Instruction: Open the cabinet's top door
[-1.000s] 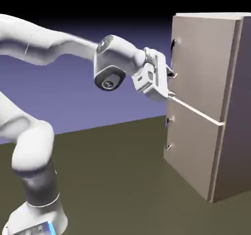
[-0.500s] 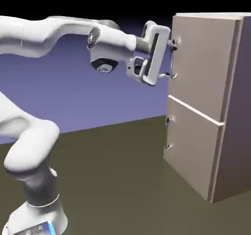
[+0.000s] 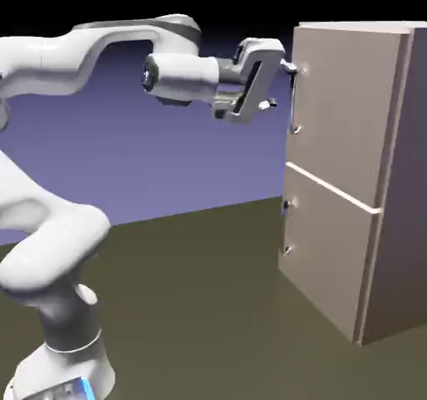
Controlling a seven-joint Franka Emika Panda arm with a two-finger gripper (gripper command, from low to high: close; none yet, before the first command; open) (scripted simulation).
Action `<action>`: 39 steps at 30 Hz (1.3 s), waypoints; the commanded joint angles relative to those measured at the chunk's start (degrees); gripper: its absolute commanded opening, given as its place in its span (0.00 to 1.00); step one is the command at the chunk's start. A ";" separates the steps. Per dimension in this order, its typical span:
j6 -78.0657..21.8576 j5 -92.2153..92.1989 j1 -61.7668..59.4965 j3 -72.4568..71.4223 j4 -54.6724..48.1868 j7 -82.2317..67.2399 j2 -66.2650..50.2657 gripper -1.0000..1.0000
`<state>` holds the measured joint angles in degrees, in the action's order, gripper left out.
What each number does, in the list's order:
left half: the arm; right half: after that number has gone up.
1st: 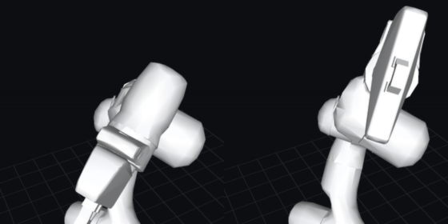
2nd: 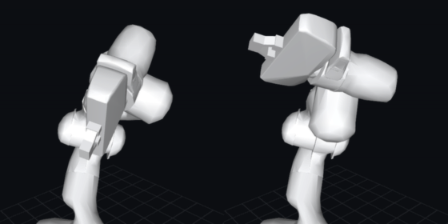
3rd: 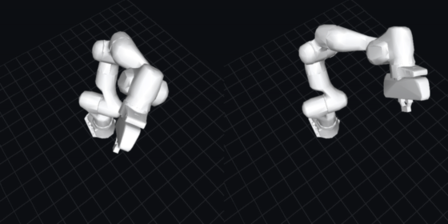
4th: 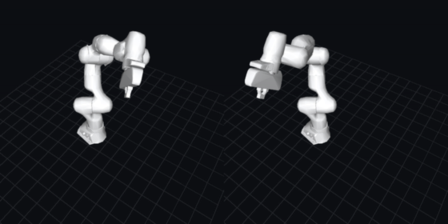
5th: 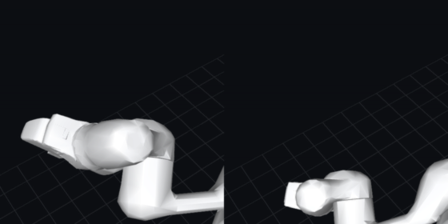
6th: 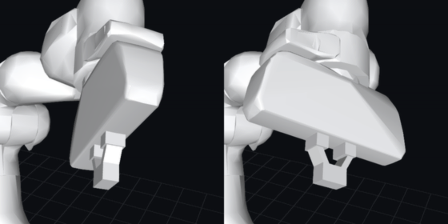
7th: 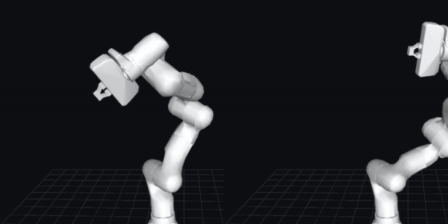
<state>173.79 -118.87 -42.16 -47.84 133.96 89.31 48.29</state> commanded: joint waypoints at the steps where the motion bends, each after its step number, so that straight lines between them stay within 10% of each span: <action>1: 0.00 -2.50 -0.90 -1.00 -0.57 0.98 0.33 0.50; 26: -1.16 -47.13 -27.28 -25.04 -18.32 18.30 3.53 0.50; 27: -1.16 -47.13 -27.28 -25.04 -18.32 18.30 3.53 0.00; 39: -9.77 -45.95 -4.44 -8.40 -5.30 3.60 -7.11 0.00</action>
<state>164.07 -164.76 -46.62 -56.23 128.64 92.92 41.19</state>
